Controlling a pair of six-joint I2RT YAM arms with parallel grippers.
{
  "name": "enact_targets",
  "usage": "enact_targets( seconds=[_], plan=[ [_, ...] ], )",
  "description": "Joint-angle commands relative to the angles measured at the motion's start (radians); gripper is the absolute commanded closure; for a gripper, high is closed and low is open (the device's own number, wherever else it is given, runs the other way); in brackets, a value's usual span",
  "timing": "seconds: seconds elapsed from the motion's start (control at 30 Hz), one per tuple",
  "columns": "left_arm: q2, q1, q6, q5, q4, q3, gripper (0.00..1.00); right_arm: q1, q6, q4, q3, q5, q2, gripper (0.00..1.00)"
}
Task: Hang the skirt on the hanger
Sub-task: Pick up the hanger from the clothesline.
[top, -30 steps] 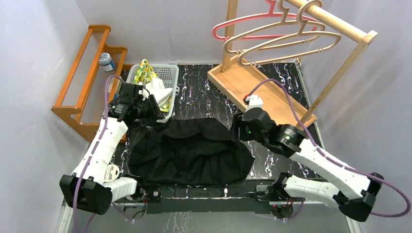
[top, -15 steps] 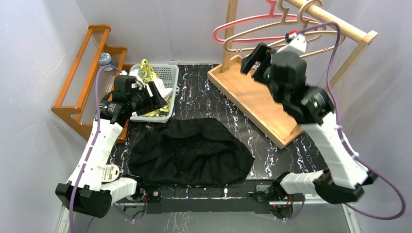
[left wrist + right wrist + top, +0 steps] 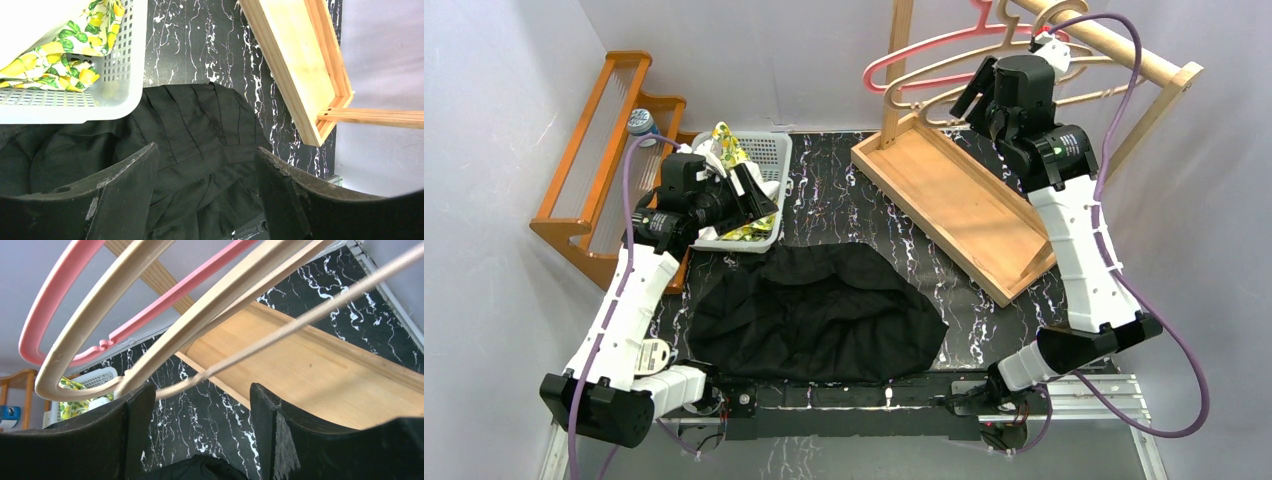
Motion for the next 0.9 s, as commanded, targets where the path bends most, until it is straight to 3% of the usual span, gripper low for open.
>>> enact_targets(
  seconds=[0.0, 0.2, 0.37, 0.53, 0.67, 0.77, 0.87],
  plan=[
    [0.001, 0.004, -0.005, 0.026, 0.012, 0.008, 0.31, -0.001, -0.091, 0.055, 0.048, 0.020, -0.026, 0.24],
    [0.022, 0.004, -0.006, 0.025, 0.021, 0.006, 0.31, -0.001, -0.149, 0.130, -0.048, 0.007, -0.070, 0.24],
    [0.038, 0.005, -0.010, 0.029, 0.027, 0.014, 0.31, -0.001, -0.241, 0.366, -0.194, -0.195, -0.184, 0.17],
    [0.042, 0.005, -0.010, 0.029, 0.028, 0.014, 0.30, -0.002, -0.250, 0.422, -0.233, -0.212, -0.258, 0.16],
    [0.043, 0.005, -0.010, 0.028, 0.027, 0.010, 0.30, -0.001, -0.215, 0.437, -0.232, -0.124, -0.260, 0.23],
    [0.046, 0.004, -0.014, 0.024, 0.028, 0.010, 0.30, 0.000, -0.186, 0.290, -0.086, 0.028, -0.147, 0.28],
    [0.051, 0.005, -0.013, 0.021, 0.028, 0.007, 0.30, -0.001, -0.190, 0.160, 0.062, 0.142, -0.025, 0.26]
  ],
)
